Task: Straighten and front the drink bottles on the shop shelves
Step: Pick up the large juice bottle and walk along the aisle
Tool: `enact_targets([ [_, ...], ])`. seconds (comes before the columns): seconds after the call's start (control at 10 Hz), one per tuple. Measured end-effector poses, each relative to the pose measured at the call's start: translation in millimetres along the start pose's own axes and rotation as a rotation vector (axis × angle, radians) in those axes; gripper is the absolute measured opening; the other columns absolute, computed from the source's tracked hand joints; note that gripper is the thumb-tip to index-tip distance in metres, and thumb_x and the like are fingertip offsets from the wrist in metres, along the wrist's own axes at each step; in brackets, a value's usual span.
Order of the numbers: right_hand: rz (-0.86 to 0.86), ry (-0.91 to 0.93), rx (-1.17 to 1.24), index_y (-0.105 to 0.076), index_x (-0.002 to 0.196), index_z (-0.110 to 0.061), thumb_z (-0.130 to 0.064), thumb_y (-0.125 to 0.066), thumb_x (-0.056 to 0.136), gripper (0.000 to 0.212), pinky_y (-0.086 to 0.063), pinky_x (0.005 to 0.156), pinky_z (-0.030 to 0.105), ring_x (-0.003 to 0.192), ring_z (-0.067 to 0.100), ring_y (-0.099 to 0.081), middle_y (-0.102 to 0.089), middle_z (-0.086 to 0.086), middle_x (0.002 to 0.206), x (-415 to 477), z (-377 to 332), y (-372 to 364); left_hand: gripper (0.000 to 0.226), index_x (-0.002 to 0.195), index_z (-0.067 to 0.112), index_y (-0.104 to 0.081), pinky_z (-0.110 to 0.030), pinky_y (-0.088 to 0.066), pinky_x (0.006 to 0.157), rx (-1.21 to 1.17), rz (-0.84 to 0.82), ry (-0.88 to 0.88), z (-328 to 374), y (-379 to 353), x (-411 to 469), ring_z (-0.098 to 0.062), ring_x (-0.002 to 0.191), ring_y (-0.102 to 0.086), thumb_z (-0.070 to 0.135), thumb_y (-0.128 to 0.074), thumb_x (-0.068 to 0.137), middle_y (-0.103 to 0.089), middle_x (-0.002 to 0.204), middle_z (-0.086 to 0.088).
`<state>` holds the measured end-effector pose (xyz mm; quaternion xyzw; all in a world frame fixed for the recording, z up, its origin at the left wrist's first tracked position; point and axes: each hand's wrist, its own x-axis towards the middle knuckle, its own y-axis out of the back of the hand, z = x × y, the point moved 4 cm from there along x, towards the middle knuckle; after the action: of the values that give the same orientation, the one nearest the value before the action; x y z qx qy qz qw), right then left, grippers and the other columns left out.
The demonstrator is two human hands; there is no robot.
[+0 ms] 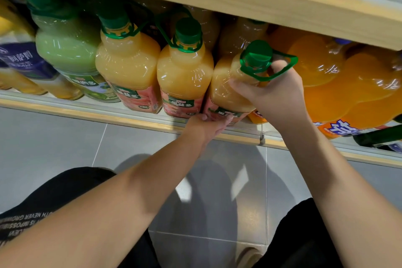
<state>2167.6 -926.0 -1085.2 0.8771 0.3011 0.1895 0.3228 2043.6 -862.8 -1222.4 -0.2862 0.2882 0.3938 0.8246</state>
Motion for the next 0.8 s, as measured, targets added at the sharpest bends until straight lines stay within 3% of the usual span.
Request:
enact_targets([
  [0.1, -0.007, 0.006, 0.018, -0.064, 0.103, -0.028, -0.039, -0.088, 0.076, 0.038, -0.043, 0.072, 0.0, 0.084, -0.028, -0.052, -0.057, -0.03, 0.09, 4, 4, -1, 0.045, 0.125, -0.007, -0.058, -0.018, -0.058, 0.071, -0.1, -0.03, 0.089, 5, -6, 2, -0.021, 0.093, -0.071, 0.011, -0.076, 0.087, -0.069, 0.119, -0.019],
  [0.2, -0.017, 0.028, 0.027, -0.059, 0.109, -0.032, -0.038, -0.087, 0.078, 0.042, -0.039, 0.074, -0.005, 0.088, -0.033, -0.048, -0.054, -0.035, 0.093, 5, 3, -2, 0.05, 0.129, -0.008, -0.054, -0.015, -0.056, 0.064, -0.083, -0.026, 0.111, 5, -6, 3, -0.018, 0.095, -0.07, 0.009, -0.076, 0.087, -0.07, 0.119, -0.018],
  [0.3, -0.028, 0.047, 0.019, -0.057, 0.115, -0.034, -0.04, -0.086, 0.079, 0.047, -0.034, 0.073, -0.009, 0.089, -0.038, -0.043, -0.049, -0.039, 0.094, 6, 4, -3, 0.042, 0.117, -0.008, -0.063, -0.034, -0.056, 0.09, 0.049, 0.016, -0.008, 4, 0, 4, -0.033, 0.113, -0.066, 0.016, -0.077, 0.086, -0.069, 0.117, -0.024],
  [0.5, -0.039, 0.029, 0.008, -0.064, 0.114, -0.027, -0.04, -0.087, 0.079, 0.044, -0.033, 0.067, -0.01, 0.082, -0.04, -0.042, -0.05, -0.034, 0.086, 5, 13, -4, 0.039, 0.113, -0.005, -0.065, -0.031, -0.057, 0.088, 0.058, -0.014, -0.055, 1, -2, 8, -0.03, 0.109, -0.068, 0.018, -0.079, 0.084, -0.071, 0.114, -0.021],
  [0.6, -0.051, 0.01, -0.026, -0.062, 0.124, -0.02, -0.043, -0.085, 0.08, 0.055, -0.036, 0.067, -0.006, 0.087, -0.018, -0.053, -0.058, -0.02, 0.099, 4, 13, -6, 0.051, 0.126, -0.001, -0.059, -0.03, -0.05, 0.103, -0.029, -0.061, 0.09, 0, -4, 6, -0.024, 0.119, -0.064, 0.023, -0.079, 0.085, -0.068, 0.126, -0.014],
  [0.7, -0.08, 0.007, -0.093, -0.056, 0.135, -0.019, -0.047, -0.081, 0.083, 0.064, -0.034, 0.071, -0.001, 0.102, 0.0, -0.048, -0.061, -0.003, 0.123, 1, 14, -6, 0.048, 0.127, -0.004, -0.058, -0.031, -0.053, 0.099, -0.008, -0.09, 0.023, 2, -2, 3, -0.024, 0.119, -0.063, 0.018, -0.075, 0.088, -0.064, 0.13, -0.02],
  [0.8, -0.084, 0.045, -0.135, -0.052, 0.139, -0.019, -0.044, -0.08, 0.084, 0.066, -0.031, 0.074, -0.005, 0.104, -0.001, -0.043, -0.057, -0.006, 0.123, -6, 15, -1, 0.046, 0.125, -0.007, -0.059, -0.035, -0.05, 0.103, 0.029, -0.108, -0.032, 6, -1, -6, -0.024, 0.119, -0.063, 0.013, -0.075, 0.088, -0.067, 0.126, -0.019],
])
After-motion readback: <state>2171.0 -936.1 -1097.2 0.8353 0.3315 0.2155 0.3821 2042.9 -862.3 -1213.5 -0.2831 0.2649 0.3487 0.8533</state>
